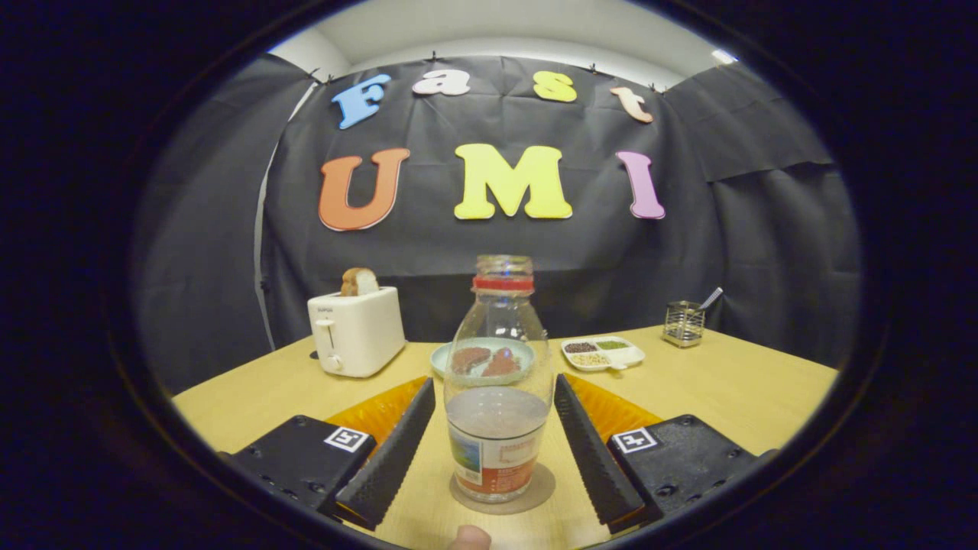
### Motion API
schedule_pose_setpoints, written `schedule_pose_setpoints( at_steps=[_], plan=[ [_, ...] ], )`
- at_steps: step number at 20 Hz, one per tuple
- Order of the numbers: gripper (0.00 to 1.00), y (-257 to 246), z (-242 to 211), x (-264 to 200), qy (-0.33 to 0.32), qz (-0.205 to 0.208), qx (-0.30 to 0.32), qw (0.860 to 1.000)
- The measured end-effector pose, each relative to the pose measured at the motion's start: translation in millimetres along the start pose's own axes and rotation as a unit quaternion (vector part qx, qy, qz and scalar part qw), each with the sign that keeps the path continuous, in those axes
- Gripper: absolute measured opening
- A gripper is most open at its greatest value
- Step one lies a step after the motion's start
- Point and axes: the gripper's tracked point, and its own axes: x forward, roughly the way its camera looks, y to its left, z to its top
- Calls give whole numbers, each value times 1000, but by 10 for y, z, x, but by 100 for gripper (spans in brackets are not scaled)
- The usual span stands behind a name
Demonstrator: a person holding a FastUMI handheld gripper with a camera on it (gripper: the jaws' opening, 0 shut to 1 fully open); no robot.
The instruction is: Take the bottle from table, then pour the juice into the cup, finally place the bottle on the coaster
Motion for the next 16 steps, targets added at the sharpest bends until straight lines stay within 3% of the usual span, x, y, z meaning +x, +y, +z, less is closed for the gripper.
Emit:
schedule_pose_setpoints(
  at_steps=[8, 16],
  plan=[
    [100, -262, 681, -710, -35, -4, 6, 999],
    [100, -568, 833, -1644, -26, -12, 19, 999]
  ],
)
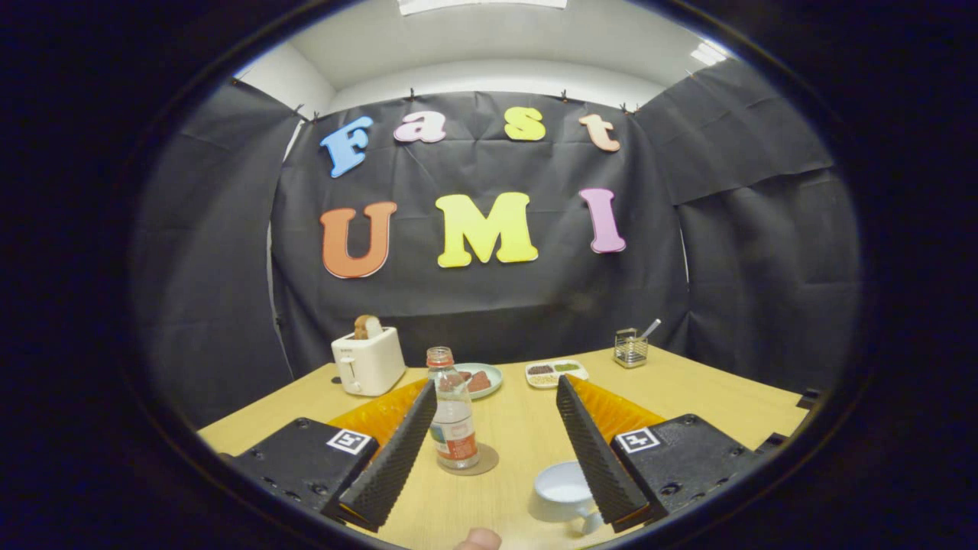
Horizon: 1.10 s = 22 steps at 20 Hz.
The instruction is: Take the bottle from table, then pour the juice into the cup, finally place the bottle on the coaster
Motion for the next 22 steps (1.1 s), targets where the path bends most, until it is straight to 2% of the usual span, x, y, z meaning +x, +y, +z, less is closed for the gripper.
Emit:
schedule_pose_setpoints(
  at_steps=[2, 5, 11, 16, 22],
  plan=[
    [100, -76, 105, -240, -6, -8, -17, 1000],
    [100, -59, 264, -507, -10, 3, -27, 1000],
    [100, -23, 662, -965, -19, 20, -19, 999],
    [100, 112, 782, -1282, -15, 43, -11, 999],
    [100, 169, 1062, -1633, -26, 32, -37, 998]
  ],
)
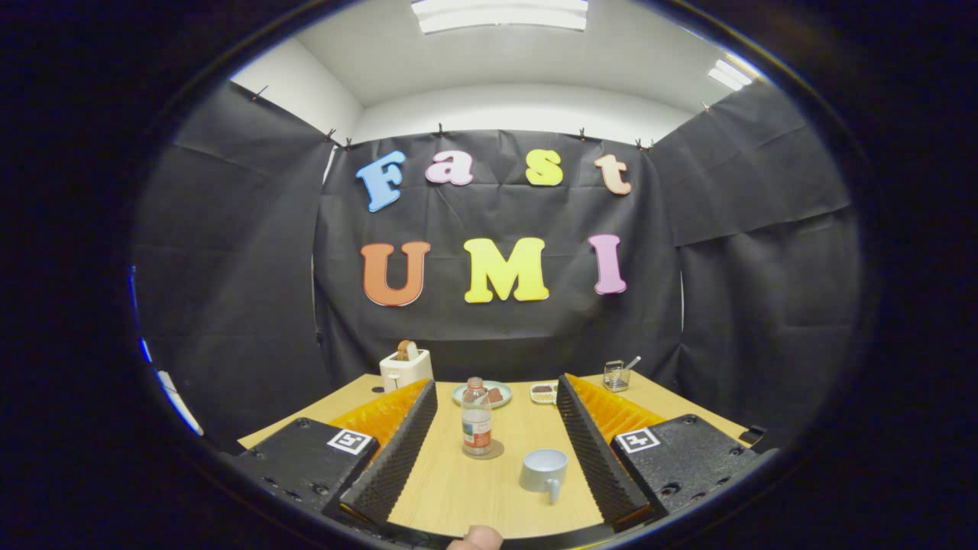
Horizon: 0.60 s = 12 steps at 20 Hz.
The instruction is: Take the bottle from table, then pour the juice into the cup, finally place the bottle on the coaster
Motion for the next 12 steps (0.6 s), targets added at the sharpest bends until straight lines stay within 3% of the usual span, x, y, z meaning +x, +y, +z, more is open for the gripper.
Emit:
schedule_pose_setpoints(
  at_steps=[12],
  plan=[
    [100, 113, 289, -370, -15, -3, -16, 1000]
  ],
)
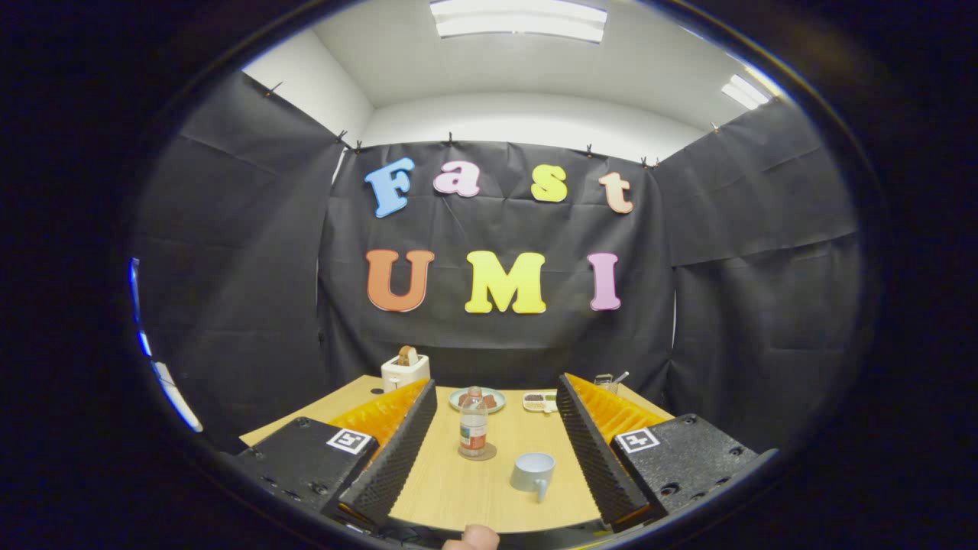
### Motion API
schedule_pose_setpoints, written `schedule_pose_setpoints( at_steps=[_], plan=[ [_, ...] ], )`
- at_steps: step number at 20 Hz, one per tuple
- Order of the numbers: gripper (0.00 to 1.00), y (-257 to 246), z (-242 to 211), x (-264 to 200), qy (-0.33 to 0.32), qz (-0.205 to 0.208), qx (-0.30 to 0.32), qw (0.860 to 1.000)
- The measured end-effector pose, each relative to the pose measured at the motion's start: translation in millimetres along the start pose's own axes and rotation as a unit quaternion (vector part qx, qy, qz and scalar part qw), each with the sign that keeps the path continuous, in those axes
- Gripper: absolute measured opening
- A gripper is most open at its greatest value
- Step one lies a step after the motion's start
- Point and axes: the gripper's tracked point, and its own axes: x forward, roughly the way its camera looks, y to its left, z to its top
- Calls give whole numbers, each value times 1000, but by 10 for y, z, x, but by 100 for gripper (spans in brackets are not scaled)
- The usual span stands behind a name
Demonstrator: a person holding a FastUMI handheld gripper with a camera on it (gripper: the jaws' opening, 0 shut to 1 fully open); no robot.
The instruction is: Take the bottle from table, then pour the juice into the cup, finally place the bottle on the coaster
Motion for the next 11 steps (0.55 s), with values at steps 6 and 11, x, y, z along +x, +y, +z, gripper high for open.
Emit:
schedule_pose_setpoints(
  at_steps=[6, 11],
  plan=[
    [100, -19, 64, -128, -9, 2, 12, 1000],
    [100, -38, 139, -198, -15, -7, 1, 1000]
  ],
)
